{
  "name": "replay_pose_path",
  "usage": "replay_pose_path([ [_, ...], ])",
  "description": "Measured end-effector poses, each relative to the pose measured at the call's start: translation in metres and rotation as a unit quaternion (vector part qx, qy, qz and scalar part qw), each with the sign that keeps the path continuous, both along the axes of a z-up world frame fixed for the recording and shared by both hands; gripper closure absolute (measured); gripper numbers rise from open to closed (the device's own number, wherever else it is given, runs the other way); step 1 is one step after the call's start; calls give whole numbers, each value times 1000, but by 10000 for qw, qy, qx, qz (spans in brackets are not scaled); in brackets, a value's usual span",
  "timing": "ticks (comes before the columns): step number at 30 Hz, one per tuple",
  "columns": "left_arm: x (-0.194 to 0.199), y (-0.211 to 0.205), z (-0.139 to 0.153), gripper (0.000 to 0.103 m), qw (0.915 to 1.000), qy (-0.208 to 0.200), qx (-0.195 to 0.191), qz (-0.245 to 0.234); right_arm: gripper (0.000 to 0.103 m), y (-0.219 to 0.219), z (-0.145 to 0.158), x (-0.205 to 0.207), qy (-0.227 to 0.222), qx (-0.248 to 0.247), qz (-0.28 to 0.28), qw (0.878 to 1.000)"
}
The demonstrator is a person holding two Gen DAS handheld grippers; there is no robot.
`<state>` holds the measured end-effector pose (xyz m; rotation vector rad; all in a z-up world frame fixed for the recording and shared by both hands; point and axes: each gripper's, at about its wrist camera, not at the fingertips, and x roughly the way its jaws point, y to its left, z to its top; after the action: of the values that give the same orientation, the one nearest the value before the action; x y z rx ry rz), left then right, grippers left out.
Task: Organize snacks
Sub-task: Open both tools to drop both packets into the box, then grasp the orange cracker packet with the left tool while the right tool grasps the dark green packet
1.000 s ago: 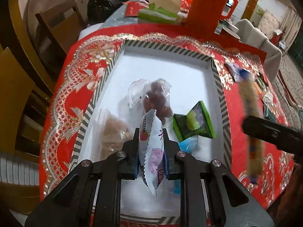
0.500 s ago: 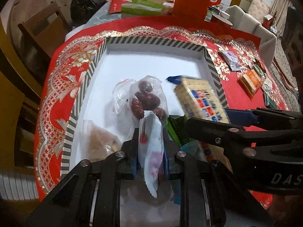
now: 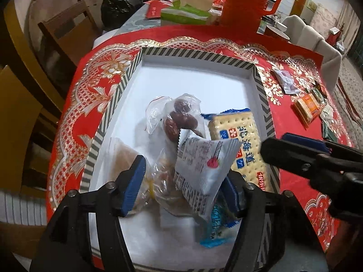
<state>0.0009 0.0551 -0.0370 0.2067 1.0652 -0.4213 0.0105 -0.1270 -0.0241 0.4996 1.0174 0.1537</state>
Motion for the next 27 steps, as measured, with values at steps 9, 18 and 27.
replay_pose_path([
  [9,-30,-43,25,32,9985,-529,29,105,48,-73,-6,-50,4,188,-505,9985],
  [18,-54,-100,30,32,9984,-486,-68,-278,48,-181,4,-105,-195,-1258,-704,9894],
  [27,-69,-148,15,32,9958,-144,-18,-907,47,-250,-27,-103,290,-1715,624,9828],
])
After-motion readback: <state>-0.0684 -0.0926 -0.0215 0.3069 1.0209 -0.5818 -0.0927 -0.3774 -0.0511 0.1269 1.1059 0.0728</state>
